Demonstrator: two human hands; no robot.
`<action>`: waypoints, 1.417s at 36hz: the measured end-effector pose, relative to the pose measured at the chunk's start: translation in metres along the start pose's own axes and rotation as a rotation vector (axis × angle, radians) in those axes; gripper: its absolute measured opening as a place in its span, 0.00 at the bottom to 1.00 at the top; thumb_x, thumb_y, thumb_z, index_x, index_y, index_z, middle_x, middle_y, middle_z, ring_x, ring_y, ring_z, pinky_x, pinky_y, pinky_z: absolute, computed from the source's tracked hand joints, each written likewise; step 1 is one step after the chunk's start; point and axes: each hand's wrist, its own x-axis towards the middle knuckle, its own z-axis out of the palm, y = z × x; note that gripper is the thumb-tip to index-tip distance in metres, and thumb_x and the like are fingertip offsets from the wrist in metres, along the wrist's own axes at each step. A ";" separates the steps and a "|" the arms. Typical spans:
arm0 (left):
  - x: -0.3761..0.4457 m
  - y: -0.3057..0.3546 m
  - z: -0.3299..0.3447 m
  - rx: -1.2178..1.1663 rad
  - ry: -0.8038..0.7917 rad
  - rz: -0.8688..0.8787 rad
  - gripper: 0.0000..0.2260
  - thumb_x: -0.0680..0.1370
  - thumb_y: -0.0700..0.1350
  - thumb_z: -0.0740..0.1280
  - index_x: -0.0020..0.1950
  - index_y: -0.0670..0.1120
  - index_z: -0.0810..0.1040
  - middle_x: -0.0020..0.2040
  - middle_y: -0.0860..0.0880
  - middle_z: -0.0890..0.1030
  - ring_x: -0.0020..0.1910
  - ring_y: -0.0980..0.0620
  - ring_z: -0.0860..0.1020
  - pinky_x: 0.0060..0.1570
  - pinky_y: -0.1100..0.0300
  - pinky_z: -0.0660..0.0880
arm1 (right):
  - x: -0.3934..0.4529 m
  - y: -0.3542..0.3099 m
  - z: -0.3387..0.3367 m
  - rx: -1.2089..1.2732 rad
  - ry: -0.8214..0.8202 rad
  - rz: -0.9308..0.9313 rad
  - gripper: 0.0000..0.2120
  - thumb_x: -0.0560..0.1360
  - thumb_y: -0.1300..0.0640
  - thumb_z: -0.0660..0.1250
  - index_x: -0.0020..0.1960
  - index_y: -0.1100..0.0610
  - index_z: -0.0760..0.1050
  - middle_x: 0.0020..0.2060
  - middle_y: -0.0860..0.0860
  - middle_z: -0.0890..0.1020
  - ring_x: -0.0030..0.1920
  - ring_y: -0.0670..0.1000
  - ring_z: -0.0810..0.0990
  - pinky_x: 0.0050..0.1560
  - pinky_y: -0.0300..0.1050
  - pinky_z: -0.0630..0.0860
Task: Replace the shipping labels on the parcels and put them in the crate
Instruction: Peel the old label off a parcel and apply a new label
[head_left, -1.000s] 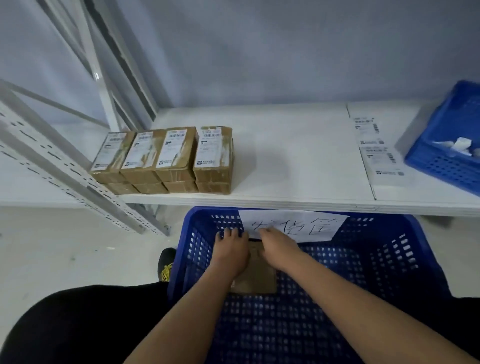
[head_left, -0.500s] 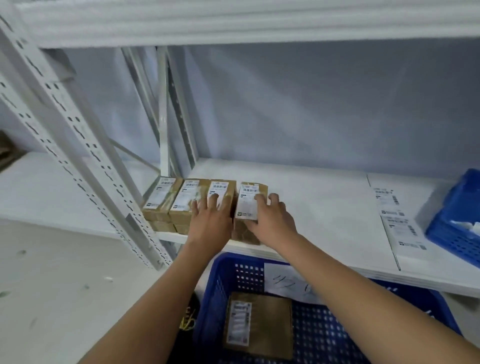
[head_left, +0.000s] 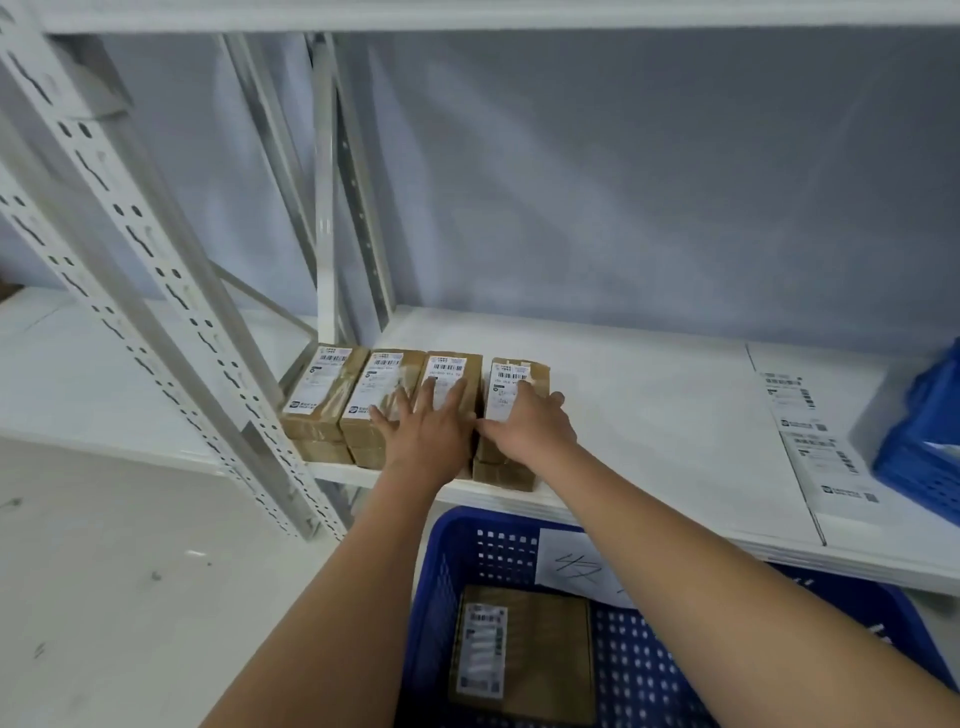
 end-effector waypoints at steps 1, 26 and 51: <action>0.001 0.000 0.001 -0.005 -0.009 -0.005 0.24 0.86 0.55 0.50 0.83 0.59 0.50 0.84 0.46 0.50 0.81 0.35 0.46 0.73 0.25 0.43 | 0.000 -0.001 0.002 0.002 -0.010 0.011 0.41 0.70 0.33 0.71 0.75 0.52 0.61 0.66 0.58 0.69 0.65 0.60 0.72 0.58 0.53 0.74; -0.021 0.040 0.006 -0.091 0.208 0.090 0.22 0.84 0.51 0.58 0.79 0.55 0.63 0.77 0.43 0.66 0.77 0.37 0.60 0.73 0.33 0.58 | -0.063 0.043 -0.076 0.316 0.140 -0.010 0.47 0.68 0.38 0.75 0.77 0.48 0.53 0.64 0.55 0.70 0.61 0.58 0.75 0.59 0.52 0.78; -0.126 0.170 0.024 -1.381 -0.190 -0.039 0.25 0.79 0.43 0.72 0.73 0.52 0.68 0.57 0.42 0.84 0.51 0.44 0.86 0.45 0.48 0.84 | -0.149 0.173 -0.128 0.456 0.044 -0.184 0.48 0.67 0.47 0.78 0.77 0.40 0.52 0.69 0.47 0.69 0.67 0.50 0.71 0.64 0.47 0.76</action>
